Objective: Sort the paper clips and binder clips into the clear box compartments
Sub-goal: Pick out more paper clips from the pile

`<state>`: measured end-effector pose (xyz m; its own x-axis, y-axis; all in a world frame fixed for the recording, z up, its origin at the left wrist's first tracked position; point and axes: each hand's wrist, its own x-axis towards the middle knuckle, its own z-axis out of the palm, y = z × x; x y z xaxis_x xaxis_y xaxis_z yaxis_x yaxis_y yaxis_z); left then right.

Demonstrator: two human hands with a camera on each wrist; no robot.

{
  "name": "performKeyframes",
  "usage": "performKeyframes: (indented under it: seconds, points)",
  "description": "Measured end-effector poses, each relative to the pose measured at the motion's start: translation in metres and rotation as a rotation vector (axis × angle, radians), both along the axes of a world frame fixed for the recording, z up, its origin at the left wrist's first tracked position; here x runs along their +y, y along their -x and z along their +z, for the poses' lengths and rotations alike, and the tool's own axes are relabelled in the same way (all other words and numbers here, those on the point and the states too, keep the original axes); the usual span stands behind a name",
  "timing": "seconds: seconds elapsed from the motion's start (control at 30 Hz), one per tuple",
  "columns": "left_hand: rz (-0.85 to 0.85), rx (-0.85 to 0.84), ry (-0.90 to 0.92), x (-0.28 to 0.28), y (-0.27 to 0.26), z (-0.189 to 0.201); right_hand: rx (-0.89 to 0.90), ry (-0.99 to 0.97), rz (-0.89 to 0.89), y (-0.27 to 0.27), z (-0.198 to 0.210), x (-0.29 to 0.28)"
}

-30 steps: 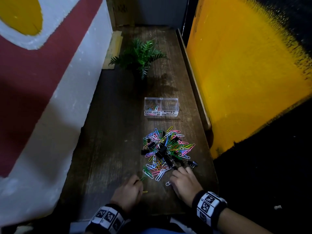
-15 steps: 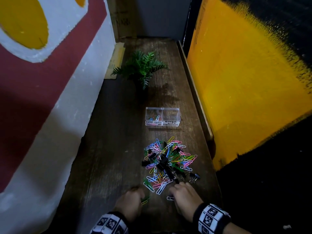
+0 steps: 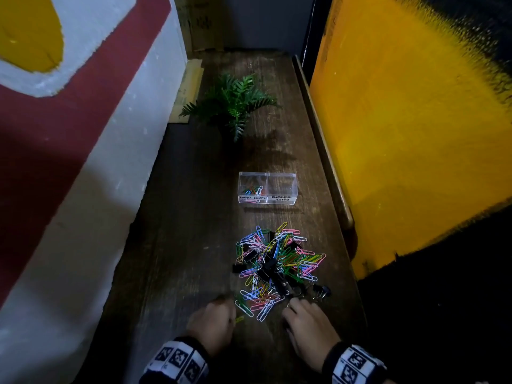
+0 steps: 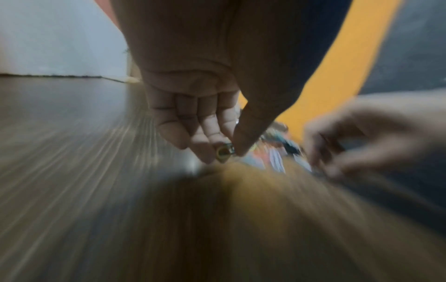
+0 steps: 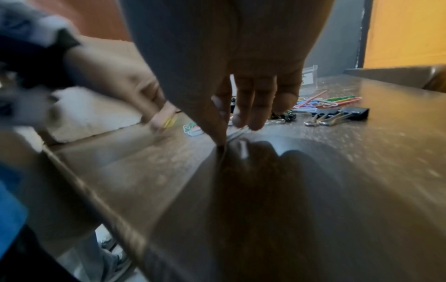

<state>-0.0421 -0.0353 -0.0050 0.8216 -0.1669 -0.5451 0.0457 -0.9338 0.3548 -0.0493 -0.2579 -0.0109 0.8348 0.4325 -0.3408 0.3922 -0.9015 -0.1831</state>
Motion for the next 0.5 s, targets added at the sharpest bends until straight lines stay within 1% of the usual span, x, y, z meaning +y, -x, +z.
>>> performKeyframes:
  seconds: [0.1,0.23,0.37,0.5]
  points:
    - [0.076,-0.161,0.046,0.000,-0.030,0.016,-0.025,-0.050,-0.027,0.000,-0.010,-0.005]
    - [0.132,-0.352,0.095,-0.007,-0.108,0.044,0.048,-0.072,-0.082,0.003,-0.018,-0.009]
    - [0.187,-0.422,0.114,-0.018,-0.197,0.063,0.043,-0.083,-0.086,0.007,-0.017,-0.008]
    - [0.099,-0.424,0.042,-0.027,-0.255,0.069,0.033,-0.121,-0.110,0.012,-0.016,-0.006]
